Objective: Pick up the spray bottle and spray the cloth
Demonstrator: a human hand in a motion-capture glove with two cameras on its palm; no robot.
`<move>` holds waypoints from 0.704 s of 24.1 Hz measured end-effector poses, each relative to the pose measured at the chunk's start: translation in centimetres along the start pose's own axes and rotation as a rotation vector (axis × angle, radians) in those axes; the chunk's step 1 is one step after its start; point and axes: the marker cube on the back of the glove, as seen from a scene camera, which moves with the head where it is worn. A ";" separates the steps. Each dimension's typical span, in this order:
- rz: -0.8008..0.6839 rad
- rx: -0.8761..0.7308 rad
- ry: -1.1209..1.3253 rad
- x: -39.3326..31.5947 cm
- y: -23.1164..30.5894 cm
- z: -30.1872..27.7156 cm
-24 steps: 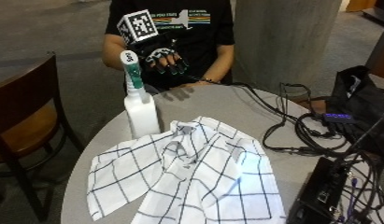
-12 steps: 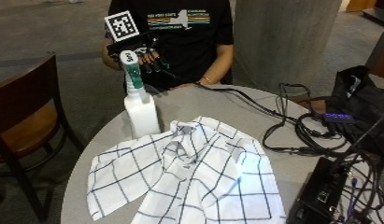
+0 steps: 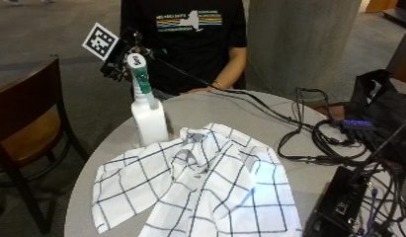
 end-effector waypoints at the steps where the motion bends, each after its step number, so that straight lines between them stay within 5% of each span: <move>1: 0.032 -0.001 -0.049 0.2 -0.2 0.0; 7: 0.183 -0.030 -0.281 1.9 -1.3 0.6; 17: 0.224 -0.001 -0.226 2.8 -4.6 1.5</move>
